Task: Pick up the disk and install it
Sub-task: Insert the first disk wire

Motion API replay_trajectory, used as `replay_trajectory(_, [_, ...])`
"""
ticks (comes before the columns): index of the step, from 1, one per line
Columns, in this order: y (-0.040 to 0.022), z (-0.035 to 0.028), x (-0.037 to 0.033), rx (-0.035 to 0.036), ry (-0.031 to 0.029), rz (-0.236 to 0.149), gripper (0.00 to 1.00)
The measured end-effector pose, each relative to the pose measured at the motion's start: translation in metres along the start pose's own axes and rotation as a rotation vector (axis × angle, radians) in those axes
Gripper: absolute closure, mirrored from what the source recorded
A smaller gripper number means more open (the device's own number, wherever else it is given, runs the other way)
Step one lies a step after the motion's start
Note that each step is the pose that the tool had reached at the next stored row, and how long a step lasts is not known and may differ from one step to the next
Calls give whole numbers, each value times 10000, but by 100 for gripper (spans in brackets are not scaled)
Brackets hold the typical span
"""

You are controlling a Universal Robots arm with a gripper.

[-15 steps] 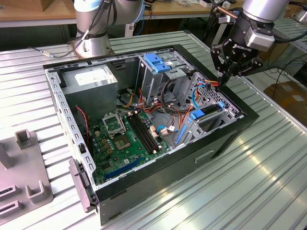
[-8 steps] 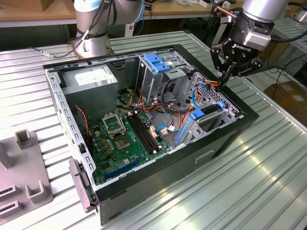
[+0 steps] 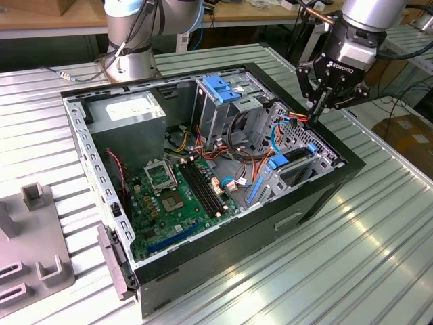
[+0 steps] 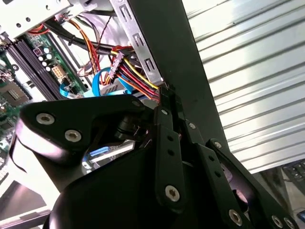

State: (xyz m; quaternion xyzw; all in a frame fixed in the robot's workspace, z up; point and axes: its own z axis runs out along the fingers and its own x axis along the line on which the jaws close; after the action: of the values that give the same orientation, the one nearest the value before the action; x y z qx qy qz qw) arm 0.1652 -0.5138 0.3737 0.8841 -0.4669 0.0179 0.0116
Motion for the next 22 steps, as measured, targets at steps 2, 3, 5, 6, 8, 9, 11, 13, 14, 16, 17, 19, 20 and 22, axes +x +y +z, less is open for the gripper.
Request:
replay_trajectory(2, [0,0,0,-9,-1,194,84])
replay_trajectory(3, [0,0,0,-13,-1,294,84])
replay_trajectory(5, [1,0,-1,-23,-2,527,84])
replay_trajectory(6, [1,0,-1,-29,-2,658,84])
replay_trajectory(8, [1,0,-1,-38,-3,875,84])
replay_trajectory(9, [1,0,-1,-42,-4,979,84])
replay_trajectory(11, [1,0,-1,-52,-4,1215,84])
replay_trajectory(13, [1,0,-1,-61,-5,1425,84])
replay_trajectory(14, [7,0,-7,-63,-6,1462,84])
replay_trajectory(16, [47,-1,-32,-65,-5,1471,84])
replay_trajectory(17, [60,-1,-41,-64,-4,1471,84])
replay_trajectory(19, [77,-2,-52,-65,-4,1490,84])
replay_trajectory(20, [80,-1,-54,-67,-3,1545,84])
replay_trajectory(22, [80,1,-55,-82,0,1829,84])
